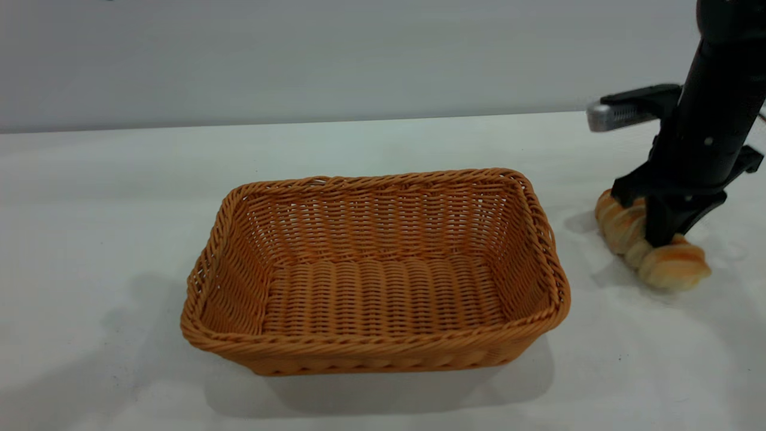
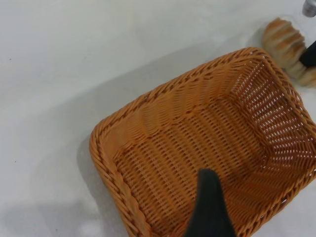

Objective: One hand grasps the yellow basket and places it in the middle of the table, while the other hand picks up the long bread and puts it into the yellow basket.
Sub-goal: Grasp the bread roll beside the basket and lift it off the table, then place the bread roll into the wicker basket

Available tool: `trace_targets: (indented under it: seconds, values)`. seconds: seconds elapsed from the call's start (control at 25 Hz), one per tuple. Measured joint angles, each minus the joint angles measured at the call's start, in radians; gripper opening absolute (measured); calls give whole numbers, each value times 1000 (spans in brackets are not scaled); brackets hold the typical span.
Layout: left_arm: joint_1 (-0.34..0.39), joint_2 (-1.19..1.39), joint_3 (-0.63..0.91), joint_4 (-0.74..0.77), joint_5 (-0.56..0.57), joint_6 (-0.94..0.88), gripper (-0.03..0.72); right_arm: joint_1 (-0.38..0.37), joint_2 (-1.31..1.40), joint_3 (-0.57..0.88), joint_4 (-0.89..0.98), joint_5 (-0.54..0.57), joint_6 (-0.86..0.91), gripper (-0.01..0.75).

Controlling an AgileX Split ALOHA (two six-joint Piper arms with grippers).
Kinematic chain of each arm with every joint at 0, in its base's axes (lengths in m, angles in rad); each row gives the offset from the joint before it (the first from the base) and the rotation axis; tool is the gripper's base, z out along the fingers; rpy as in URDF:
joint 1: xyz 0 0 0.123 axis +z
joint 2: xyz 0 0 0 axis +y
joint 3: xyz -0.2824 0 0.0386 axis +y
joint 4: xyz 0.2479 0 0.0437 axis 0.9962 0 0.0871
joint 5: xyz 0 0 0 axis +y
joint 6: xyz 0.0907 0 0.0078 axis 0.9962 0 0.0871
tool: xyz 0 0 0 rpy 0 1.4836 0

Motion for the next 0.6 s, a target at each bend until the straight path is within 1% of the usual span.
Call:
trace_targets:
  seconds: [0.4, 0.48, 0.6]
  values:
    - [0, 0, 2, 0, 0, 0, 594, 5, -252, 0, 14, 105, 1, 51]
    - [0, 0, 2, 0, 0, 0, 594, 22, -294, 0, 44, 118, -9, 49]
    - [0, 0, 2, 0, 0, 0, 594, 68, -333, 0, 106, 134, -44, 49]
